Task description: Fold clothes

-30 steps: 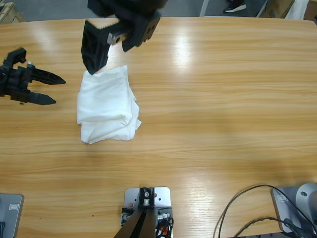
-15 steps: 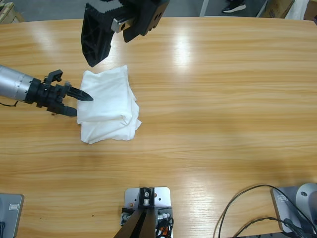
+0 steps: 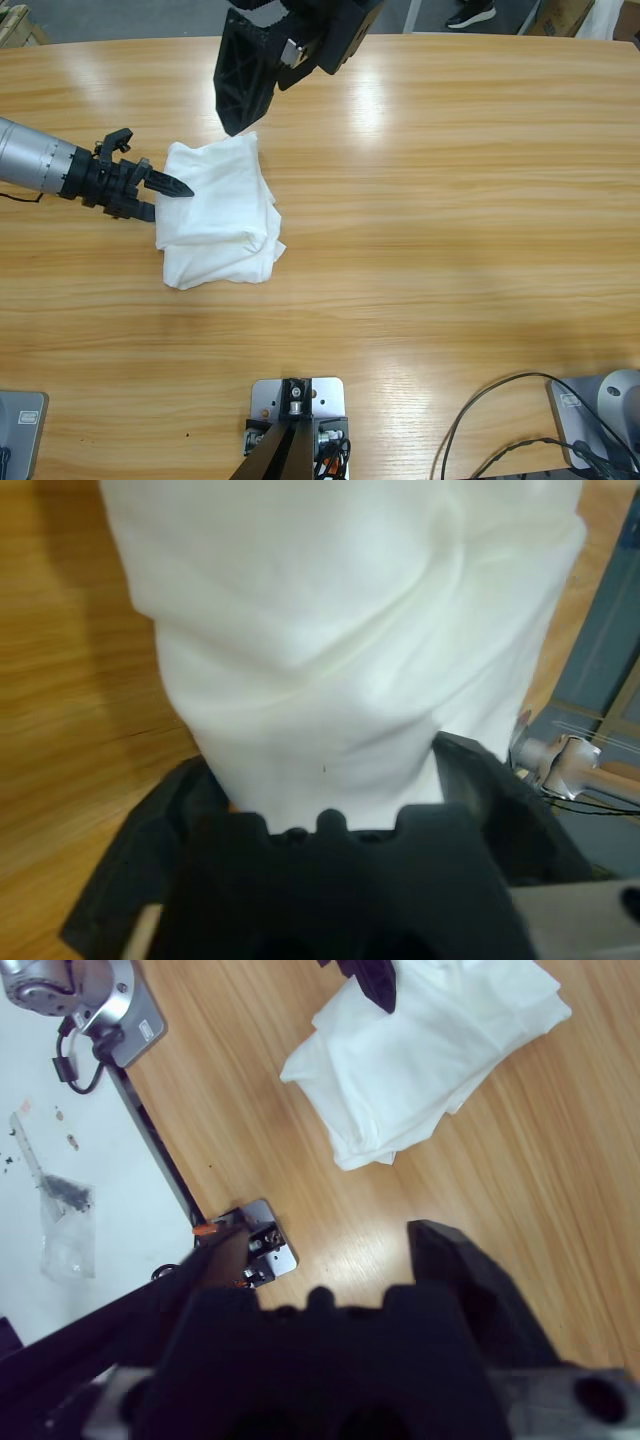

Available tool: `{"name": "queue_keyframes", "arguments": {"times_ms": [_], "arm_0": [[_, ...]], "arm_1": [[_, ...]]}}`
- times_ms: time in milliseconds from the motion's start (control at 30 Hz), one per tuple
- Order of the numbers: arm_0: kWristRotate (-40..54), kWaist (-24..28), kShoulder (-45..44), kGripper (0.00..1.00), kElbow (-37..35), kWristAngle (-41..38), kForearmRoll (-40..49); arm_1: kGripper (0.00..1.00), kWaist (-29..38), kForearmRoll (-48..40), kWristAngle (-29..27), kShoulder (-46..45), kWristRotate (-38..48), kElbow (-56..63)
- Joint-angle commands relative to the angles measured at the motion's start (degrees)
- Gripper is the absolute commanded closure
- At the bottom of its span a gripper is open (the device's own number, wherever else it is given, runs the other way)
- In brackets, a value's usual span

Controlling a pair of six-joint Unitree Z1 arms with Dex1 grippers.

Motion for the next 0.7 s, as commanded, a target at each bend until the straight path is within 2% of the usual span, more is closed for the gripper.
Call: {"name": "queue_keyframes", "arguments": {"times_ms": [33, 400, 700], "arm_0": [[-0.31, -0.28, -2.26, 1.0, 0.98, 1.26, -0.5], [0.25, 0.02, -4.63, 1.0, 0.77, 1.84, -0.5], [0.29, 8.52, -5.39, 1.0, -3.15, 2.72, 4.86]], "arm_1": [[1.0, -0.77, 12.4, -1.13, -1.75, -0.69, 2.65], [1.0, -0.77, 12.4, -1.79, -3.37, -0.09, 4.11], [1.0, -1.6, 12.4, -1.86, -4.85, -0.18, 5.69]]}}
